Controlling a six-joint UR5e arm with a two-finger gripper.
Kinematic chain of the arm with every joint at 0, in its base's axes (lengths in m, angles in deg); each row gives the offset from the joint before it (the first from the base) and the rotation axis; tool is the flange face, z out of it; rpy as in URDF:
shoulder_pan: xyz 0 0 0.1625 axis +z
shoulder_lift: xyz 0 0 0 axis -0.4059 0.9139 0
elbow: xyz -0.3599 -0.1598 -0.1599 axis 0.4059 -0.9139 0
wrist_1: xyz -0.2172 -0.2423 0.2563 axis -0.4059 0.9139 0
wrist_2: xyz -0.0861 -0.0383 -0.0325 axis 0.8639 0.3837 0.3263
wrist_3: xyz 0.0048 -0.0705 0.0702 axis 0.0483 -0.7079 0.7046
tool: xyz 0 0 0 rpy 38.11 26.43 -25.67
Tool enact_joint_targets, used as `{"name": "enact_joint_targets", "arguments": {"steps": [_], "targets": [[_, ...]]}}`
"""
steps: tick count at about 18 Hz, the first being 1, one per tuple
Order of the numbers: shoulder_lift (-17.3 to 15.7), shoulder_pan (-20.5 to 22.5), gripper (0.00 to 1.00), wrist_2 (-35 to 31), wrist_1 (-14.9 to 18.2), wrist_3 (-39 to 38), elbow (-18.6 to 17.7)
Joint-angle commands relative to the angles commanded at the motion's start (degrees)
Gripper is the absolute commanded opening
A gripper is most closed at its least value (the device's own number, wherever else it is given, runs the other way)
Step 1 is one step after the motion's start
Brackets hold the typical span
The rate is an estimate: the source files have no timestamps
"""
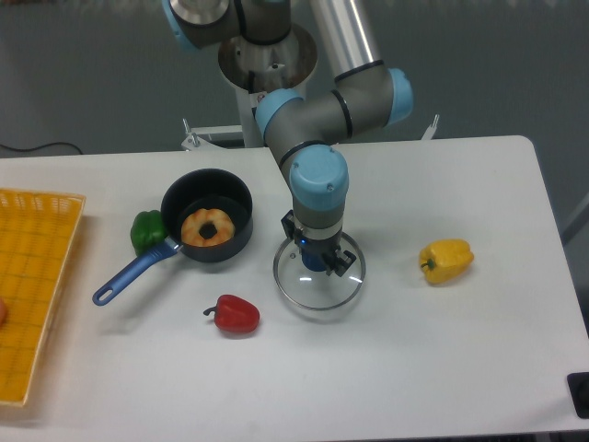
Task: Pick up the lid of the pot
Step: 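Lift the glass lid up off the table by its knob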
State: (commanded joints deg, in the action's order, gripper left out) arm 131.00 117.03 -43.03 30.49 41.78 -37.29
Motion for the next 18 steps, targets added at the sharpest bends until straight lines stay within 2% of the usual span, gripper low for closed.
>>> {"name": "enact_joint_targets", "arguments": {"steps": [6,18], "targets": [[-2.55,0.70,0.46,-0.09,1.76,2.12,0.53],[-3.34,1.23,0.47,0.00,1.85,2.91,0.70]]}}
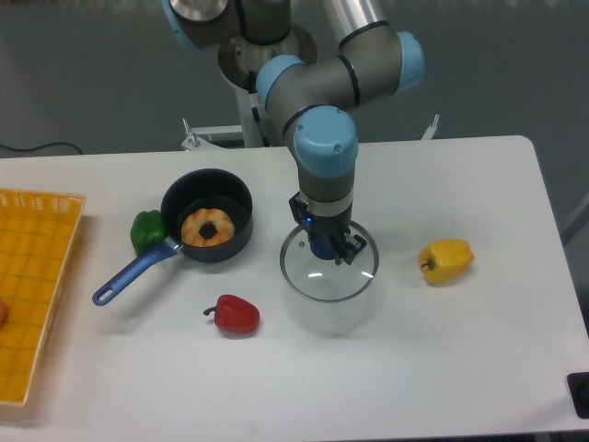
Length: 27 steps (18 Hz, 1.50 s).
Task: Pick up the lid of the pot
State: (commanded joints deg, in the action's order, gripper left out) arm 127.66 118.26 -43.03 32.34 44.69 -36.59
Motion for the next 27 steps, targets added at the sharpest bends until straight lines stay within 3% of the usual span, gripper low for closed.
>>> {"name": "enact_joint_targets", "arguments": {"steps": [27], "targets": [[0.09,0.00,0.48,0.00,-0.18,0.00,-0.09]]}}
